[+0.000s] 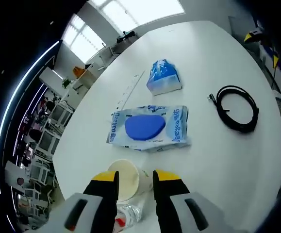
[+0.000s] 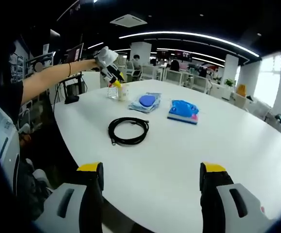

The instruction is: Arrange the tabletop items into an orderly group along one side of the table until the central work area is clear of visible clutter.

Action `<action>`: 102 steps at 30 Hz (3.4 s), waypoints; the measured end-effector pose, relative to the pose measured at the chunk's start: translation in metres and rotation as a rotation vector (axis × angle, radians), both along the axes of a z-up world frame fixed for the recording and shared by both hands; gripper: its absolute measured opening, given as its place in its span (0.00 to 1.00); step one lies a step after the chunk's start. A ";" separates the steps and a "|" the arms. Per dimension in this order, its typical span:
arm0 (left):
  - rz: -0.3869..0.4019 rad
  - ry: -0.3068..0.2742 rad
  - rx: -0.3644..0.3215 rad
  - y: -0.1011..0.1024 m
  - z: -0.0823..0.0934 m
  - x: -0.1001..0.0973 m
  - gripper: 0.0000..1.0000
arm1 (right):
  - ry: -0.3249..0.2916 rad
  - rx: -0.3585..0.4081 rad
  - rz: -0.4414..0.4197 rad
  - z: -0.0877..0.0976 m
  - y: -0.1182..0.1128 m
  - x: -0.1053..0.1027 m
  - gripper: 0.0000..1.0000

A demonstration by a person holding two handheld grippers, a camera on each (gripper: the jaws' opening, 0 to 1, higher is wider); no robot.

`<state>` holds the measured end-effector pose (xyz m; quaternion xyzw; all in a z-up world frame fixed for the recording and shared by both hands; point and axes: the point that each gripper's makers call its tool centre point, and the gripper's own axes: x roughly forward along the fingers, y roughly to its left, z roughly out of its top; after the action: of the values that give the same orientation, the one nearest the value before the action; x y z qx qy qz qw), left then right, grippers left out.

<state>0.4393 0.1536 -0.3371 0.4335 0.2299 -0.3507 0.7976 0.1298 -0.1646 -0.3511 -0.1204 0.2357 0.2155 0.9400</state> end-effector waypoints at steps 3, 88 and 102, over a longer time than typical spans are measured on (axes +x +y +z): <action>-0.004 -0.035 -0.044 -0.001 0.010 -0.005 0.27 | 0.003 0.002 0.000 -0.002 -0.001 0.001 0.78; -0.323 -0.082 0.218 -0.070 -0.073 -0.031 0.29 | 0.047 0.069 0.176 0.002 0.091 0.158 0.62; -0.312 -0.087 0.196 -0.071 -0.071 -0.027 0.29 | 0.062 0.079 0.185 -0.013 0.109 0.183 0.60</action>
<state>0.4120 0.0826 -0.4077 0.5541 0.1582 -0.4273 0.6967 0.3130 -0.0559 -0.3636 -0.0978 0.2436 0.3139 0.9124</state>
